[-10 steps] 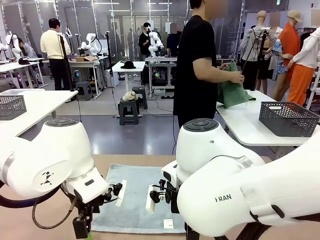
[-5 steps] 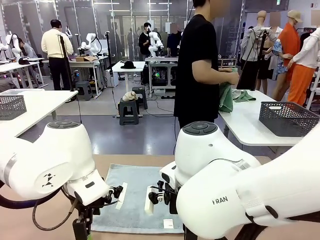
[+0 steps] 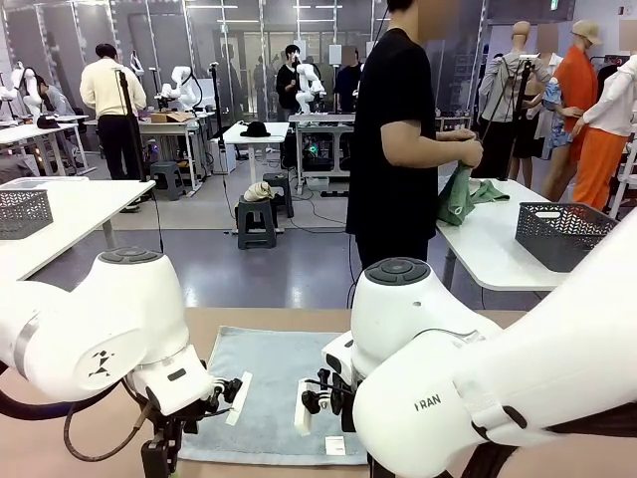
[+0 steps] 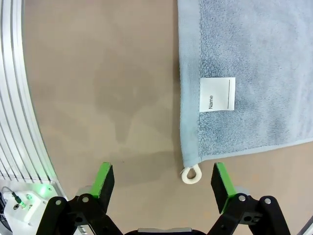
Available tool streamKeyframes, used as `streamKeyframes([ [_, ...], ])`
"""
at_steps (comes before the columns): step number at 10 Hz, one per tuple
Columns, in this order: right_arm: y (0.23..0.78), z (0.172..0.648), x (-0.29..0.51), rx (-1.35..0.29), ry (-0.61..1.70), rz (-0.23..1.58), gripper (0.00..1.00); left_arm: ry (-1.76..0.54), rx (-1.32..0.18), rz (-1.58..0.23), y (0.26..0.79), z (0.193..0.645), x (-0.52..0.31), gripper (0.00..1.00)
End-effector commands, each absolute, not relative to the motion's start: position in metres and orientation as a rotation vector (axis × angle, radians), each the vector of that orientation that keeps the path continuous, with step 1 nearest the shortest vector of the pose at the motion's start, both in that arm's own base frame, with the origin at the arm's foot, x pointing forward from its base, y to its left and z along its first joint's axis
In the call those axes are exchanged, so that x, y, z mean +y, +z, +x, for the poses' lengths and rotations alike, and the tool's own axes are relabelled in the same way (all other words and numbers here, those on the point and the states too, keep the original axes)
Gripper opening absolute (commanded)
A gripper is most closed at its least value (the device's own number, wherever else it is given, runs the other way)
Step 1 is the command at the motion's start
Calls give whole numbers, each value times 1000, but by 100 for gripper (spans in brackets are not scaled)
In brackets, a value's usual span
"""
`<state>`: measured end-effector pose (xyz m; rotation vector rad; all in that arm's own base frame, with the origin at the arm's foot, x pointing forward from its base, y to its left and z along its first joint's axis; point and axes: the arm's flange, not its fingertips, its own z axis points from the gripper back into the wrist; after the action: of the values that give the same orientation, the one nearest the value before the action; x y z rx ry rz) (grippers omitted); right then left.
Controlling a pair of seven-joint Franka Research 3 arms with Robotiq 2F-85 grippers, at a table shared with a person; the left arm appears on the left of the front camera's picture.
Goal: Fold the towels and place them in the basket.
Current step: When a person lays out a Towel with hook on the table, fold it in half twice.
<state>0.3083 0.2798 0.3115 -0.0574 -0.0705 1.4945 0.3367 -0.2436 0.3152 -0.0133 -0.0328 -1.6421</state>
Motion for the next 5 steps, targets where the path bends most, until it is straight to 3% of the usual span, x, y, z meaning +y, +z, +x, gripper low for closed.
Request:
streamKeyframes([
  [1, 305, 318, 277, -79, 1517, -52, 100, -1686, -53, -19, 301, 334, -232, 100],
  [5, 296, 325, 274, -83, 1519, -38, 100, -1685, -54, -19, 292, 340, -232, 100],
])
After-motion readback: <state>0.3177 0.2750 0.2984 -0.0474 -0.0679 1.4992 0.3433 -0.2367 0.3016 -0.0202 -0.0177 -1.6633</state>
